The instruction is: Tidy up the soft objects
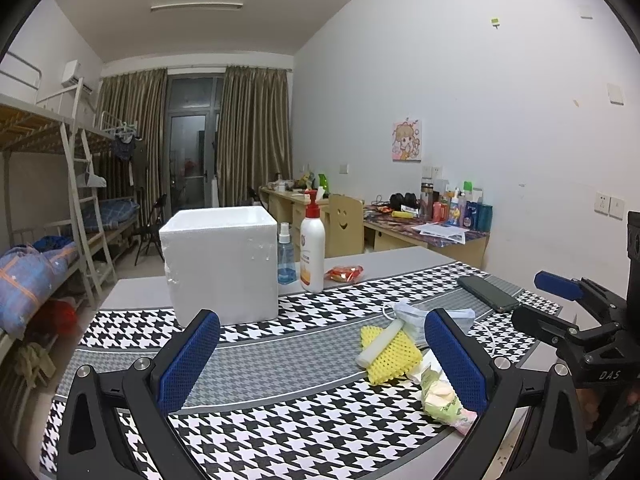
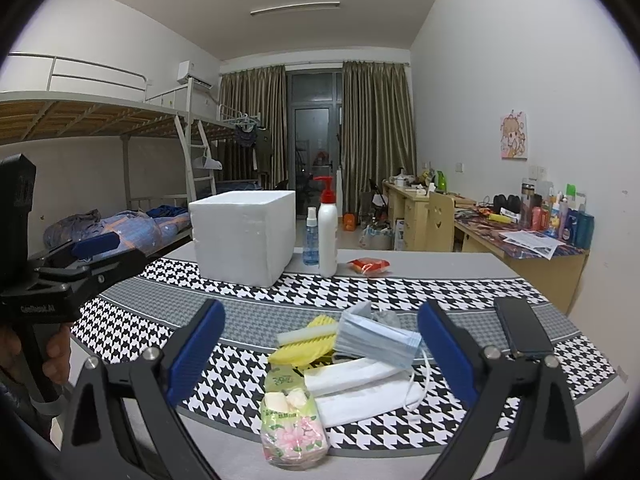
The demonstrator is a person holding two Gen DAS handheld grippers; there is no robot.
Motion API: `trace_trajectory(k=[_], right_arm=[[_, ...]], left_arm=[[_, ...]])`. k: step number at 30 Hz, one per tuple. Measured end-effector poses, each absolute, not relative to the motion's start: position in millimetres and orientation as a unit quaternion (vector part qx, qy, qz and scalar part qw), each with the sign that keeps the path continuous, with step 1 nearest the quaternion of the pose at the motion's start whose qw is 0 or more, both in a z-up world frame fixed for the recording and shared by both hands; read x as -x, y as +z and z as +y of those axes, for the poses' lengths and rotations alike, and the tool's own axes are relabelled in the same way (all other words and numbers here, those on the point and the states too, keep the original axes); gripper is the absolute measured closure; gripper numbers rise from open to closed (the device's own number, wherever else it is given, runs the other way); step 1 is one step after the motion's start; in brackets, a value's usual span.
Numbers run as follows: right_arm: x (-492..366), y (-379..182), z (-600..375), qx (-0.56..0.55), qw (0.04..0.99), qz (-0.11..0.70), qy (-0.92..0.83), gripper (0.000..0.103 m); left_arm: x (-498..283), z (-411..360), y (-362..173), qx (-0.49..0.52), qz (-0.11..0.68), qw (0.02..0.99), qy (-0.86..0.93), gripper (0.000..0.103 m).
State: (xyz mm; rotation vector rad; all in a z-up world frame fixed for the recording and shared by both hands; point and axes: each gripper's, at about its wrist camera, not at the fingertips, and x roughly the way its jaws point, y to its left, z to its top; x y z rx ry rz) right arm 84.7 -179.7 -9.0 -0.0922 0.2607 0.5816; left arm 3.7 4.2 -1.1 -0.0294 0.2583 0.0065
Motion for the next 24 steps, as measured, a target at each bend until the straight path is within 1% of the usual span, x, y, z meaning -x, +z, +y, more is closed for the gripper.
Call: trace_trajectory(k=[24], right_arm=[[-85.9, -8.1, -182.3, 0.038, 0.949, 0.135, 0.283, 0.004]], left_arm=[[-5.4, 9.2, -1.2, 0.029, 0.135, 0.99, 0.009, 0.001]])
